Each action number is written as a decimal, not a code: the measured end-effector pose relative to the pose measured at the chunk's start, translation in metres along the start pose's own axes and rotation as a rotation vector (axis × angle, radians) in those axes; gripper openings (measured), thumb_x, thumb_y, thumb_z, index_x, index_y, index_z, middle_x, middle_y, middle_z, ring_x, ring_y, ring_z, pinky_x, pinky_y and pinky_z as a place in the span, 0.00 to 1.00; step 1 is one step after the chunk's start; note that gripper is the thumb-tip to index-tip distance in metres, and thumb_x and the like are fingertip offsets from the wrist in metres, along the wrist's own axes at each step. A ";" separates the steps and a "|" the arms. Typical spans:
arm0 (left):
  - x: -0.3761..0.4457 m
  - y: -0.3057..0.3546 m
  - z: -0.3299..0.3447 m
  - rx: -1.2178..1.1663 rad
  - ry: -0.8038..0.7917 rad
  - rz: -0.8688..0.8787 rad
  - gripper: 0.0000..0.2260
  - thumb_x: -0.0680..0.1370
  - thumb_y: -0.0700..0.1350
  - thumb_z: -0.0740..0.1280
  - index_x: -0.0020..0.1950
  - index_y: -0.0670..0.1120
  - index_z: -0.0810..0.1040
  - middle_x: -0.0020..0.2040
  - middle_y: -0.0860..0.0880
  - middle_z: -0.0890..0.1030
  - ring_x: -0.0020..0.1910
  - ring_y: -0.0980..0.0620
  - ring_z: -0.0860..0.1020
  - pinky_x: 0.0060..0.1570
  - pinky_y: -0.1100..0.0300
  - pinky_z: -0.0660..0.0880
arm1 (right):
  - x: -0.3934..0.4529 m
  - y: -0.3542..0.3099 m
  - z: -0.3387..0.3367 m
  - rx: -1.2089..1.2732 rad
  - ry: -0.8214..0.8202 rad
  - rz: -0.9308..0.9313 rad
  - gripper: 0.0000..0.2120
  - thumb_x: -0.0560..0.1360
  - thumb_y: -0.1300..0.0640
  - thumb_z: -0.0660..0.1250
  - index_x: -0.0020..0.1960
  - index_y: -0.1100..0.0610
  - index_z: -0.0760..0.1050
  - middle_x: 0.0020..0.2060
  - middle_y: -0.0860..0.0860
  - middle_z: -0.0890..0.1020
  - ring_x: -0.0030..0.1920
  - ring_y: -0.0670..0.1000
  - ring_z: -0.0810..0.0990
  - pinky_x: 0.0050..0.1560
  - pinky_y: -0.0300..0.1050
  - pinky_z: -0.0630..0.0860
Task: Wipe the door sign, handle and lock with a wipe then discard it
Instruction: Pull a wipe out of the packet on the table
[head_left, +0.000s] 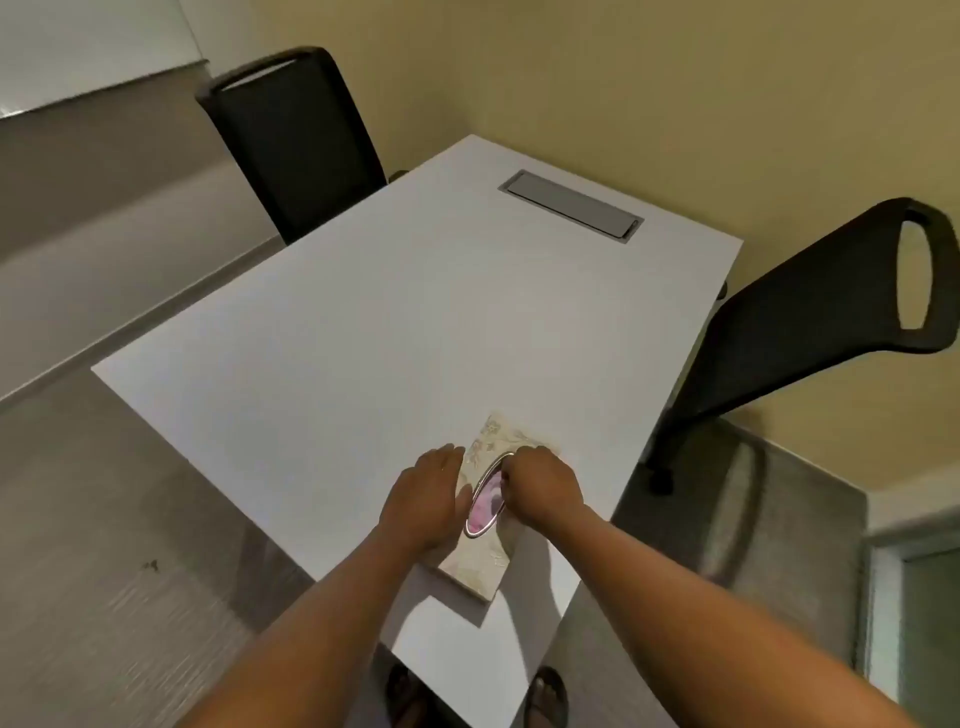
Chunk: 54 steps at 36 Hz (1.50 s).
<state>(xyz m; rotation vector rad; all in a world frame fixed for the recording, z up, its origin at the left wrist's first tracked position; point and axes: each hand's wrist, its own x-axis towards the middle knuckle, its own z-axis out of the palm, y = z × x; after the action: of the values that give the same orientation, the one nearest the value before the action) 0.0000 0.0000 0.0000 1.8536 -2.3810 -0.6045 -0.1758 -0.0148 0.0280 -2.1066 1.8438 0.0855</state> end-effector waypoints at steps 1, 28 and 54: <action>0.001 -0.001 0.001 -0.022 -0.009 0.005 0.24 0.83 0.54 0.57 0.78 0.47 0.64 0.76 0.48 0.69 0.73 0.47 0.69 0.67 0.51 0.70 | 0.002 -0.002 0.001 -0.006 -0.031 0.020 0.07 0.73 0.60 0.65 0.47 0.55 0.80 0.45 0.51 0.80 0.49 0.54 0.79 0.40 0.44 0.72; 0.012 0.000 0.032 -0.220 -0.066 -0.179 0.42 0.74 0.57 0.67 0.82 0.45 0.52 0.81 0.45 0.60 0.79 0.44 0.59 0.71 0.47 0.66 | 0.023 -0.029 0.032 -0.407 -0.029 0.042 0.04 0.72 0.54 0.63 0.40 0.50 0.76 0.40 0.49 0.83 0.52 0.55 0.76 0.62 0.58 0.59; 0.005 -0.002 0.037 -0.252 -0.115 -0.227 0.44 0.76 0.57 0.69 0.83 0.45 0.48 0.82 0.45 0.56 0.81 0.43 0.53 0.75 0.46 0.61 | 0.020 -0.029 0.032 -0.345 -0.030 0.098 0.06 0.72 0.57 0.62 0.44 0.52 0.78 0.42 0.49 0.82 0.54 0.56 0.74 0.58 0.57 0.61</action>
<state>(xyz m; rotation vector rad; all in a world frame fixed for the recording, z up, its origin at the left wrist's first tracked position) -0.0105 0.0044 -0.0362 2.0353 -2.0526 -1.0056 -0.1385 -0.0215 -0.0008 -2.2141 2.0333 0.4890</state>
